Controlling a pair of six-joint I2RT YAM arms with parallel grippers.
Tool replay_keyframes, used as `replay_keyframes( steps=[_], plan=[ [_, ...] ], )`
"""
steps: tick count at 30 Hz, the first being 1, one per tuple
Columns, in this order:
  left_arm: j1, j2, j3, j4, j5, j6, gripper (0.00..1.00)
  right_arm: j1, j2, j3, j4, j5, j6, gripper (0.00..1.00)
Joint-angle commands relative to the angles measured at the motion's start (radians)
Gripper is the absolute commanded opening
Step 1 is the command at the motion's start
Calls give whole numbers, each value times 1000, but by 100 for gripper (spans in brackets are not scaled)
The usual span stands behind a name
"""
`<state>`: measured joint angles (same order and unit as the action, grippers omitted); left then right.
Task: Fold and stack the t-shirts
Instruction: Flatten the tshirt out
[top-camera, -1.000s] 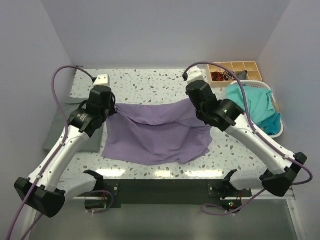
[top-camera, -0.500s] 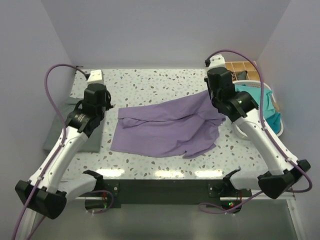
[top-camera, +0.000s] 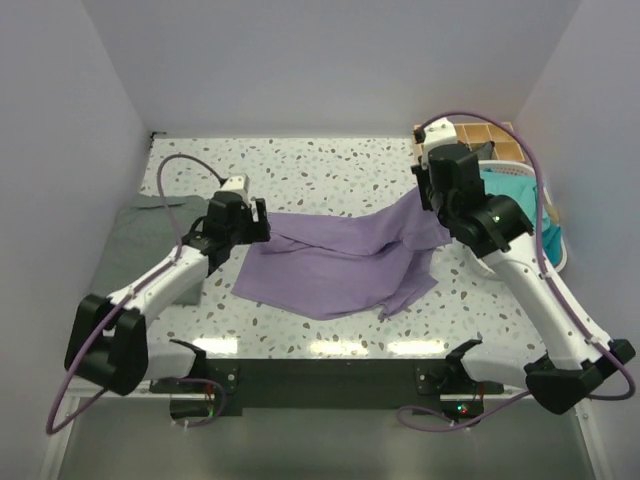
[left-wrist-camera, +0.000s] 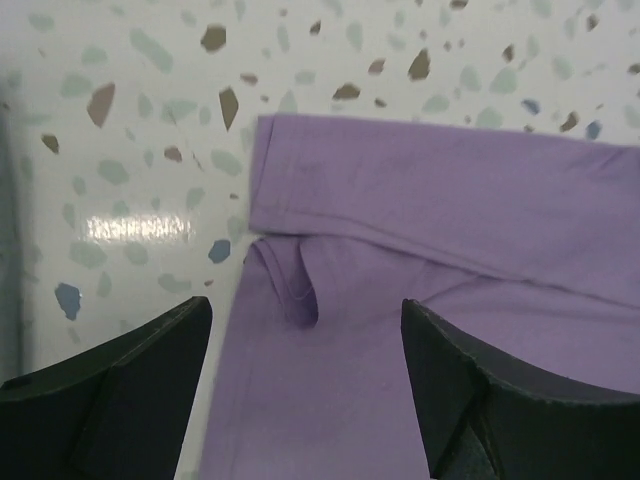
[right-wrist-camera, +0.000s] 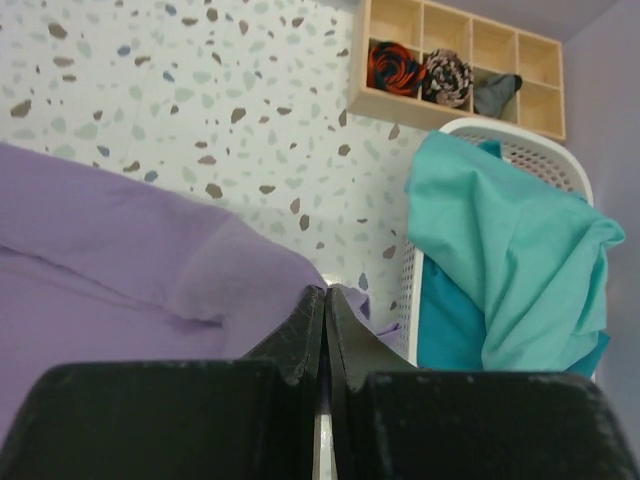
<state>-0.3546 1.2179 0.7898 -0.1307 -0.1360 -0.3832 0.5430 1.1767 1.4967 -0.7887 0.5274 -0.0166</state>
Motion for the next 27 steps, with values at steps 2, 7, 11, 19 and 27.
replay_keyframes(
  steps=[2,7,11,19,27],
  plan=[
    [3,179,20,241,18,-56,82,0,24,-27,45,-37,9,0],
    [6,299,71,281,22,-57,82,-2,32,-49,60,-33,9,0],
    [8,364,88,293,24,-68,81,0,34,-69,66,-40,41,0],
    [11,457,100,289,4,-79,79,0,44,-73,78,-44,40,0],
    [14,520,98,290,-23,-80,78,-2,46,-75,75,-44,38,0]
  ],
)
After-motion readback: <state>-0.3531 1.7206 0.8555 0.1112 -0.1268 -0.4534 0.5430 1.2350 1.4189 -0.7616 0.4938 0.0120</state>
